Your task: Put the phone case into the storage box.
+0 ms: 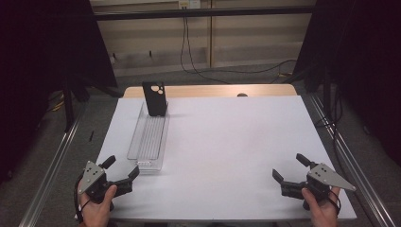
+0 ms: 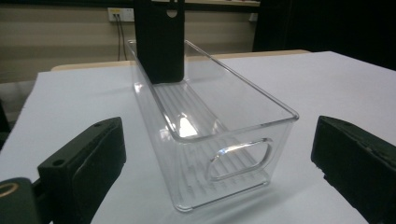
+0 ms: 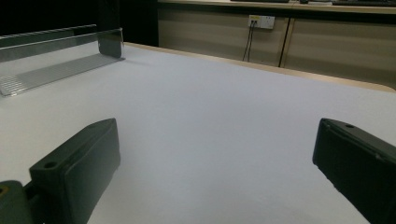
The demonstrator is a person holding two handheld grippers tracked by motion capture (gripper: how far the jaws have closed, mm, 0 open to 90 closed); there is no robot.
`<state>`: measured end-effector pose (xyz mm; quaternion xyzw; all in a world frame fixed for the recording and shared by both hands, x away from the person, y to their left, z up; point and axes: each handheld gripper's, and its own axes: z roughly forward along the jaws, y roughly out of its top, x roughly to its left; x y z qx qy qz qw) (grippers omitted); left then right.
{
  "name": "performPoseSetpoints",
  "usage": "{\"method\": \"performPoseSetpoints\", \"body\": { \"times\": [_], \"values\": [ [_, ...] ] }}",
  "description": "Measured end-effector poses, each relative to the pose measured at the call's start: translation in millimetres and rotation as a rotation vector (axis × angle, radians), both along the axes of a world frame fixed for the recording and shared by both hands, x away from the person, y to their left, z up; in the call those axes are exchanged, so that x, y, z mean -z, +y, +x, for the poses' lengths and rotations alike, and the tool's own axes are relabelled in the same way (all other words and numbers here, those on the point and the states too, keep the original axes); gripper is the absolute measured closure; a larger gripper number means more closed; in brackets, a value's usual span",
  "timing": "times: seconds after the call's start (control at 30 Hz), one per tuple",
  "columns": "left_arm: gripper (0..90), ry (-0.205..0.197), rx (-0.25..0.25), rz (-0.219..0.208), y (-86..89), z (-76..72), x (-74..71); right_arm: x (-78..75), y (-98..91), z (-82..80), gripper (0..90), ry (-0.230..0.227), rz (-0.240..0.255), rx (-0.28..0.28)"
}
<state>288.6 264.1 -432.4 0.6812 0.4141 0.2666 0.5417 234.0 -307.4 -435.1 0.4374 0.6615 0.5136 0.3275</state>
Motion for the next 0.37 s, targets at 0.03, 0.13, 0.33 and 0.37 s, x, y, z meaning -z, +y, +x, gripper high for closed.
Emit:
{"method": "performPoseSetpoints", "body": {
  "times": [0.03, 0.13, 0.33, 0.37],
  "values": [
    [3.2, 0.002, 0.001, -0.001, -1.0, -0.4, 0.0, 0.3, -0.5, 0.0, 0.6, -0.001, -0.001, 0.0],
    [3.2, -0.005, 0.013, 0.017, -1.3, -1.4, -0.9, 1.5, 0.8, 0.1, 0.7, 0.004, -0.001, 0.001],
    [3.2, 0.003, -0.012, -0.009, 1.0, 1.0, 0.5, 2.5, 2.8, 1.5, 0.7, 0.002, -0.004, -0.002],
    [3.2, 0.001, -0.013, -0.005, 1.1, 1.7, 0.7, 2.6, 3.0, 1.5, 0.7, 0.003, -0.006, -0.003]
  ]
}}
